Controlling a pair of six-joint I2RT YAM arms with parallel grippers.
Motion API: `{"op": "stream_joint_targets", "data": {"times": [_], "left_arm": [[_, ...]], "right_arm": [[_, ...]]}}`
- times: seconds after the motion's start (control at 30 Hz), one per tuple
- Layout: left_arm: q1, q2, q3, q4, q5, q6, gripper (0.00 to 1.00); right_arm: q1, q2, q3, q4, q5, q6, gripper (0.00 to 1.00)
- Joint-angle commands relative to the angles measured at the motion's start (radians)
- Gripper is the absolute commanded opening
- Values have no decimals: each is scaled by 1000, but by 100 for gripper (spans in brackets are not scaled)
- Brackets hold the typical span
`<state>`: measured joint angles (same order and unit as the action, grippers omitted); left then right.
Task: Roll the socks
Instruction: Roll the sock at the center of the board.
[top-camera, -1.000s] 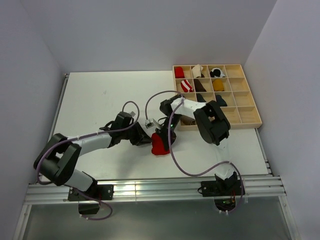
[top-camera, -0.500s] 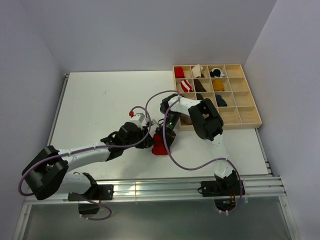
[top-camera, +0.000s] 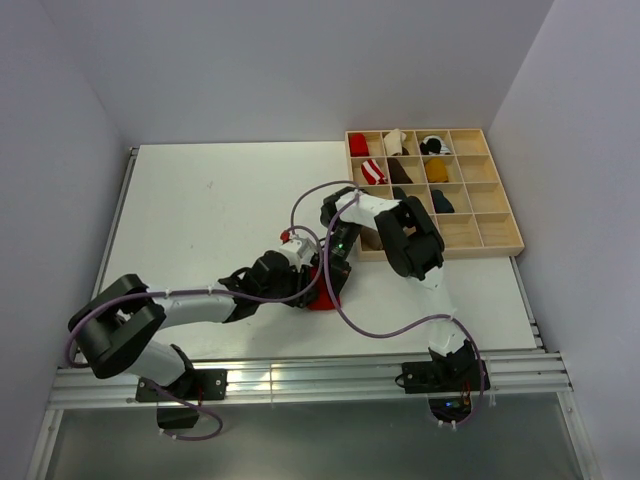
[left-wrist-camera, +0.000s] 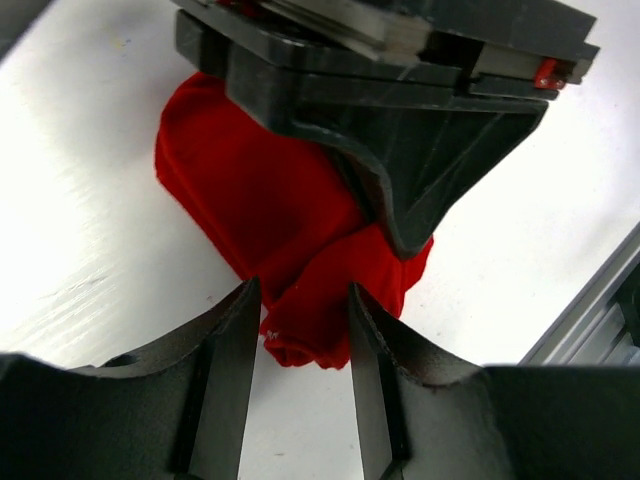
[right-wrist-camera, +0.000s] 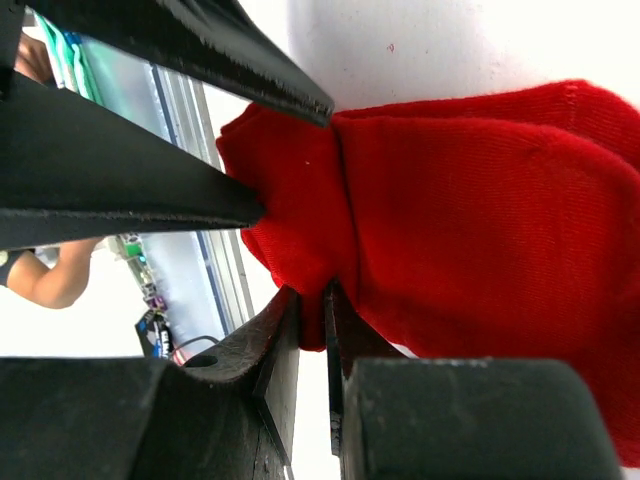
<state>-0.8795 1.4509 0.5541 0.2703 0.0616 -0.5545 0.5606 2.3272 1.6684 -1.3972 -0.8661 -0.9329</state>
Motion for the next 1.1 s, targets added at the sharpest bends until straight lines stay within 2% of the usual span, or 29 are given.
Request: {"op": "stream_joint_targets", "data": {"times": [0.0,0.4,0.73,0.8,0.9,1.0,1.07], "left_arm": [[-7,19,24,76,72,31,45],[-6,31,21,142,138,1,47],[-6,118,70,86,138,12,44],[-7,129,81,66,132,2,40],[-10,158,110,1,118,-8,27],[-19,177,138,-54,119,-28,11],[-26,184,153,-101,100,-48,3]], "right_arm": [[-10,34,24,1,41,0,12],[-14,41,22,18,49,39,11],[-14,29,7,53,61,68,11],[-13,21,-1,75,70,88,11],[-13,1,-18,118,84,118,13],[-14,-35,-50,200,116,173,20],[-14,-64,-67,266,128,212,31]]}}
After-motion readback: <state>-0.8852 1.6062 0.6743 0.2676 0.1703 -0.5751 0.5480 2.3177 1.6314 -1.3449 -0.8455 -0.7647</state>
